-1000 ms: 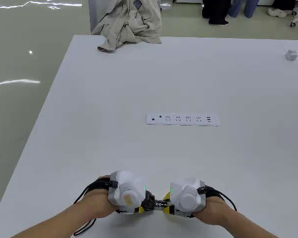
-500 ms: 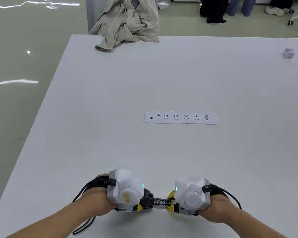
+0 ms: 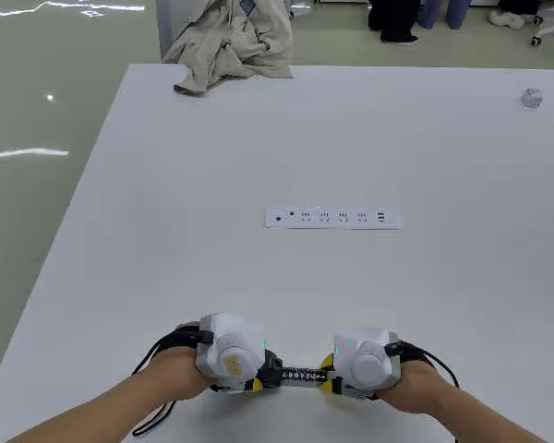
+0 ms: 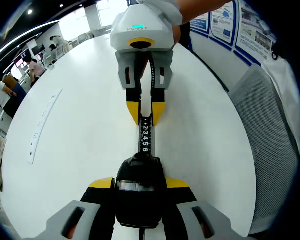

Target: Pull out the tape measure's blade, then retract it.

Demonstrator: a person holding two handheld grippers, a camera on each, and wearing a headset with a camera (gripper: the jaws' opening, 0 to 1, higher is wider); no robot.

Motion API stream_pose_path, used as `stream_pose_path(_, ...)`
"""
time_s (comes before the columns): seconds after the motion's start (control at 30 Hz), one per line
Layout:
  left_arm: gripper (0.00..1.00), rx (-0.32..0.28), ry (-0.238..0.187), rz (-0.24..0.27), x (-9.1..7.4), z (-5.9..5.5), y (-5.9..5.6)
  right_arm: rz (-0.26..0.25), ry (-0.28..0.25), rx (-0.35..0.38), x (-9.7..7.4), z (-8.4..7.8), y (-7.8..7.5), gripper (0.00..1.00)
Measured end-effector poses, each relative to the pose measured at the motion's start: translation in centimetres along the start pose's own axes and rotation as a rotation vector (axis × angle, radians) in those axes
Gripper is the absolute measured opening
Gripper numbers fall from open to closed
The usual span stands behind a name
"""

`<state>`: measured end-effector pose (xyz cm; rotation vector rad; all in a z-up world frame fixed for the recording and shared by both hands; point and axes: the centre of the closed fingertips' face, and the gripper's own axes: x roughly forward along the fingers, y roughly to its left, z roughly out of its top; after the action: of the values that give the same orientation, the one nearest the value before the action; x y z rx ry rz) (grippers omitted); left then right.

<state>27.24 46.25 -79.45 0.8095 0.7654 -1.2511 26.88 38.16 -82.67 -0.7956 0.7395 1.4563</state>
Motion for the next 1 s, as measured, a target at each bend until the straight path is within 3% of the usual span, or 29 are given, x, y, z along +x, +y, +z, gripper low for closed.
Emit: stream_pose_path(1.0,0.33,0.004,0.002,0.000,-0.2,0.1,-0.1,-0.010,0.007,0.046,-2.0,-2.9,-0.1,0.13)
